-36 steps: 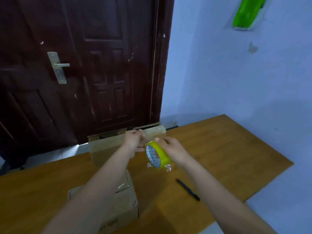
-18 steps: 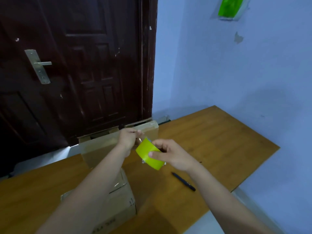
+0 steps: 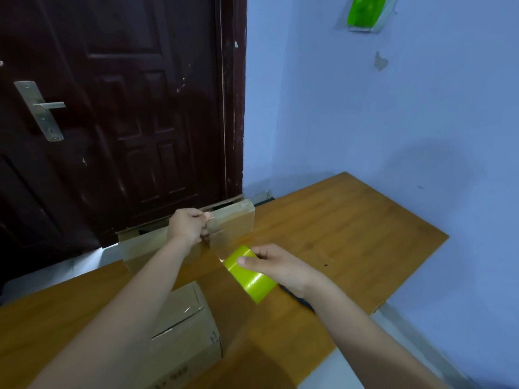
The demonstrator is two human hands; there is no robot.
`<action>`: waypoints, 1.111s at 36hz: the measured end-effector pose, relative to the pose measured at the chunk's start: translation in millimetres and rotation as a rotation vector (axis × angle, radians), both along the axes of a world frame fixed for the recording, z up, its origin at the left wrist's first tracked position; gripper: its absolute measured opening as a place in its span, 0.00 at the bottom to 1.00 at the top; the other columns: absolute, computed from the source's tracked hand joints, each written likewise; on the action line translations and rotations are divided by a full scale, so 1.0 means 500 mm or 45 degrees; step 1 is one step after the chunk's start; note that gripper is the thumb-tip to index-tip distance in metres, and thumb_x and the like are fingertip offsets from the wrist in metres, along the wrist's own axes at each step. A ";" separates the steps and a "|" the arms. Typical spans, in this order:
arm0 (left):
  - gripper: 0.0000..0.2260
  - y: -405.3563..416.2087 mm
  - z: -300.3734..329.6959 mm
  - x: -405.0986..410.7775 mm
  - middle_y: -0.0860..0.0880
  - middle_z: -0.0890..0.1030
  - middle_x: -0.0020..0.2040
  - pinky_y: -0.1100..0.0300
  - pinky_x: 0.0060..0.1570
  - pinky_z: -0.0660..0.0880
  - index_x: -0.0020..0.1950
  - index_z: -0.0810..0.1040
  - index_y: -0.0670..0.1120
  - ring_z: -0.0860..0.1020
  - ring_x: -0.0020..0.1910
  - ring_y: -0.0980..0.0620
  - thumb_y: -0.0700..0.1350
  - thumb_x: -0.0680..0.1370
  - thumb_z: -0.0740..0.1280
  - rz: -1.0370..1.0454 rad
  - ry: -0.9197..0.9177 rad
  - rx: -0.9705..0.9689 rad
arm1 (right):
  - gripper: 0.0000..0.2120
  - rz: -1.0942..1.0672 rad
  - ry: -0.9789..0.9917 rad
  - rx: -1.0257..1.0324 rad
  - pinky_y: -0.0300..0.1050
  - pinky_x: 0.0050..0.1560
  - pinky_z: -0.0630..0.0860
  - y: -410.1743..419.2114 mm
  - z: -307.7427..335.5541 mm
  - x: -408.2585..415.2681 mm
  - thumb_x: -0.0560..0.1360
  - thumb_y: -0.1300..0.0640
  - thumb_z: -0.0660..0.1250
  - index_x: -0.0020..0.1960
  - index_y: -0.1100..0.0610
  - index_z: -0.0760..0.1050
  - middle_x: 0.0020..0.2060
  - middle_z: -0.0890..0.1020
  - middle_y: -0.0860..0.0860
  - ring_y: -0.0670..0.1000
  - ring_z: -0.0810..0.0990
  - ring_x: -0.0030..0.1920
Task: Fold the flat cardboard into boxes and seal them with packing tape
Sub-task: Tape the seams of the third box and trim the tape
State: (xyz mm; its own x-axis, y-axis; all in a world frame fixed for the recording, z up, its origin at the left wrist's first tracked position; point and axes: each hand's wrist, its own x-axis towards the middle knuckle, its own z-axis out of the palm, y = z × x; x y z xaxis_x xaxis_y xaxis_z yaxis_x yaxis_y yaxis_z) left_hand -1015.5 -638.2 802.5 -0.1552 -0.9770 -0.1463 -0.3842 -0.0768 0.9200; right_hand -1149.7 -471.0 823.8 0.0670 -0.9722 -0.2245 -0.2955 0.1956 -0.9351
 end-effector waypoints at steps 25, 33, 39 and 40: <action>0.08 -0.028 -0.095 0.042 0.45 0.78 0.34 0.57 0.38 0.74 0.40 0.80 0.39 0.76 0.33 0.50 0.37 0.78 0.64 -0.039 -0.234 -0.001 | 0.12 -0.252 -0.177 0.316 0.39 0.29 0.68 0.032 -0.103 0.072 0.77 0.55 0.65 0.37 0.59 0.73 0.30 0.72 0.55 0.50 0.72 0.28; 0.08 -0.024 -0.128 0.050 0.43 0.81 0.43 0.53 0.49 0.76 0.45 0.82 0.39 0.79 0.44 0.46 0.40 0.78 0.65 -0.021 -0.357 -0.136 | 0.19 -0.157 0.147 0.519 0.47 0.41 0.63 -0.001 -0.100 0.082 0.72 0.46 0.67 0.43 0.64 0.72 0.38 0.69 0.57 0.54 0.71 0.38; 0.08 -0.038 -0.144 0.079 0.42 0.82 0.51 0.59 0.49 0.72 0.53 0.82 0.38 0.77 0.46 0.50 0.39 0.78 0.65 -0.068 -0.302 0.000 | 0.20 -0.137 0.193 0.598 0.51 0.45 0.72 0.019 -0.127 0.091 0.77 0.46 0.63 0.52 0.64 0.75 0.45 0.73 0.66 0.58 0.75 0.45; 0.09 -0.039 -0.146 0.084 0.42 0.82 0.52 0.57 0.50 0.74 0.55 0.81 0.39 0.77 0.45 0.49 0.40 0.78 0.66 -0.090 -0.291 0.024 | 0.23 -0.138 0.168 0.605 0.55 0.49 0.74 0.026 -0.133 0.096 0.77 0.47 0.63 0.56 0.68 0.74 0.49 0.74 0.69 0.59 0.76 0.47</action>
State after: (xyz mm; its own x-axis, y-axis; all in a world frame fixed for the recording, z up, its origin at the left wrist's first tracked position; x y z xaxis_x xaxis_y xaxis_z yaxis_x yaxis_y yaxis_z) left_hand -973.6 -657.7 729.7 -0.1837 -0.9616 -0.2038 -0.5873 -0.0589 0.8073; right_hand -1101.9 -458.0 757.4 -0.0872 -0.7601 -0.6439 -0.3594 0.6269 -0.6913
